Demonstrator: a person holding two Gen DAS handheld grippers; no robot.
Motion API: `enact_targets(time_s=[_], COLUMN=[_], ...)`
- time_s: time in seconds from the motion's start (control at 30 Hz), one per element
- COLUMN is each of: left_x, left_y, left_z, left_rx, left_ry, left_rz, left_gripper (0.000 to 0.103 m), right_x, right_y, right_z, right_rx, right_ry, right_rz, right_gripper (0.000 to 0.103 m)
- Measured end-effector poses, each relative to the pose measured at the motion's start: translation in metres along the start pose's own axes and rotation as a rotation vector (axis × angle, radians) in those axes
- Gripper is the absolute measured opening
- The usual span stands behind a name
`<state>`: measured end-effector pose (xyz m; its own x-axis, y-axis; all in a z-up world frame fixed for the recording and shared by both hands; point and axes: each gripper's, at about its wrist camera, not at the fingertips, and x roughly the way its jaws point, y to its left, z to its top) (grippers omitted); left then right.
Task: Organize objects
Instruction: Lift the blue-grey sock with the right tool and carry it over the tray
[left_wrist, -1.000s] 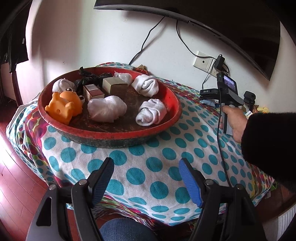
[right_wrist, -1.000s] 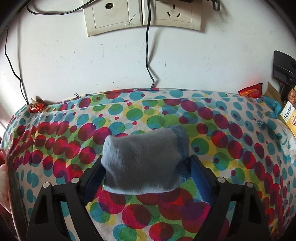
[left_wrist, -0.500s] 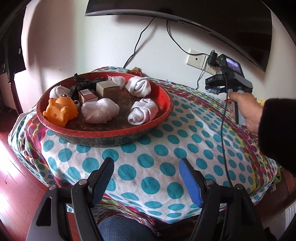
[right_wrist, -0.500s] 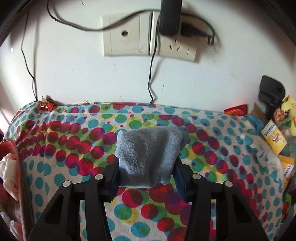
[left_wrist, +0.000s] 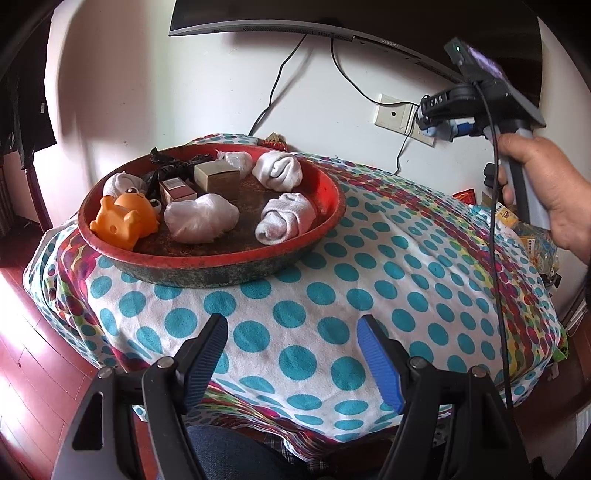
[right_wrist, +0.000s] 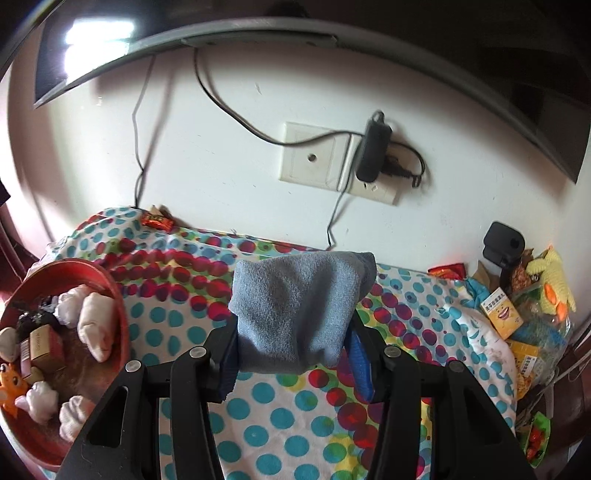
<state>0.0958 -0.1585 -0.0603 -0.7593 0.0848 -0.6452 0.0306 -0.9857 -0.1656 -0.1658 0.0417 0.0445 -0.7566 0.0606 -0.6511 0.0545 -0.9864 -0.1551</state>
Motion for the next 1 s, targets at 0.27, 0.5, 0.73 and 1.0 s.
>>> enact_targets(time_s=[0.27,0.5,0.73,1.0], left_x=[-0.004,-0.01,-0.012,-0.011], left_y=[-0.002,0.002,0.009,0.014], left_z=[0.0,0.002,0.005,0.005], left_rx=[0.007,-0.009,-0.038,-0.055], left_ry=[-0.012,-0.042,-0.062,-0.053], left_rz=[0.017,0.04,0.068,0.072], left_gripper=[0.075,0.075,0.075,0.075], right_x=[-0.038,-0.056,-0.053,-0.036], right_y=[0.038,0.071,0.112,0.154], right_z=[0.011,0.009,-0.013,-0.038], right_rx=[-0.059,-0.126,-0.21,-0.27], right_ry=[-0.048,-0.082,-0.063,-0.007], right_rz=[0.049,0.099,0.171,0.255], right_gripper=[0.047,0.047,0.047,0.047])
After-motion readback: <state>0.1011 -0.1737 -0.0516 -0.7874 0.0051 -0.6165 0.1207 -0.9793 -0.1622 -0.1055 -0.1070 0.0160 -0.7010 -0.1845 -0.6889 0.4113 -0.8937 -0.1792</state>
